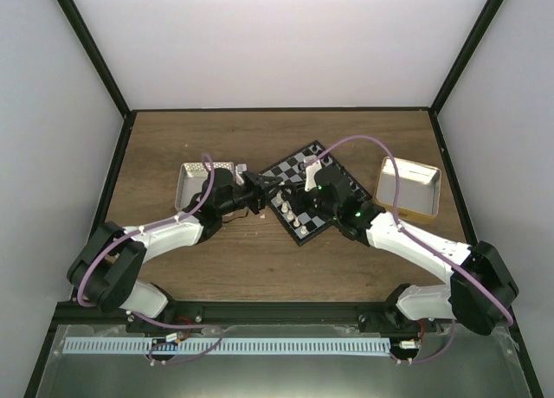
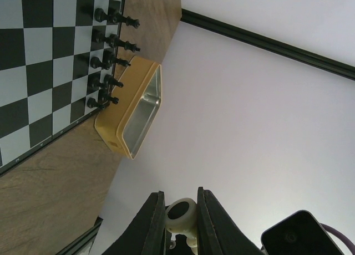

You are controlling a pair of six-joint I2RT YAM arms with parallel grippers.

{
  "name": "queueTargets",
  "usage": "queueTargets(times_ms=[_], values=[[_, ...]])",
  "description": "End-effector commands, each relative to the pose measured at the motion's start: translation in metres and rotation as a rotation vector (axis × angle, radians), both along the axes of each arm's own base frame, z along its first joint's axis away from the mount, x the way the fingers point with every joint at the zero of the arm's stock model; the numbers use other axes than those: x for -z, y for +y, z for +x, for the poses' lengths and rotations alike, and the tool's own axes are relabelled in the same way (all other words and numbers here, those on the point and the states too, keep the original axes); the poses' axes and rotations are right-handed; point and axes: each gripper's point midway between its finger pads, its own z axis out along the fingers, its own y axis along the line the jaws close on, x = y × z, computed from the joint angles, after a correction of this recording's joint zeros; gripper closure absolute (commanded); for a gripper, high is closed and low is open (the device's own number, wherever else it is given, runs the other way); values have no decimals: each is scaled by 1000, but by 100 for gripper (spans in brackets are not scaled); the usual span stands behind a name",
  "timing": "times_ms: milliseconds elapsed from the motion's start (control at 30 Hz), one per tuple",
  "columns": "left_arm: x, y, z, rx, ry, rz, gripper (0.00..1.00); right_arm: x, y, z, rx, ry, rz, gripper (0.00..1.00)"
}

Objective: Set up the chess pieces on the board
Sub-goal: Place the chess piece on the chessboard.

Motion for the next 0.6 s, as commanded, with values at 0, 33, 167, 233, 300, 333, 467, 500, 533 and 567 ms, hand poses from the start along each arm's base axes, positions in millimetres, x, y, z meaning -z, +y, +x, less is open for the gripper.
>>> queueTargets(times_ms=[0,33,167,233,300,333,467,500,533,567], values=[[-6,-7,-1,21,-19,2,89,-29,6,6,-57,-129,-25,76],[-5,-7,0,20,-16,5,89,-29,7,6,-66,-139,-30,75],[-2,-7,0,21,-13,8,89,-31,8,5,-85,-161,-39,63],[-2,-7,0,21,-13,7,89,-30,9,5,-86,-160,-40,62],[-3,-8,0,24,-17,3,90,-30,9,6,-86,-159,-37,66],[-4,-8,0,24,-19,2,90,-30,9,6,-85,-161,-37,70],[-6,-8,-1,27,-19,1,90,-28,9,9,-76,-164,-40,79],[-5,-8,-1,29,-18,1,90,-28,10,9,-76,-166,-40,80],[-6,-8,-2,30,-20,0,90,-28,10,10,-76,-167,-41,81],[-6,-8,-2,33,-21,-1,90,-28,11,10,-80,-170,-41,83]])
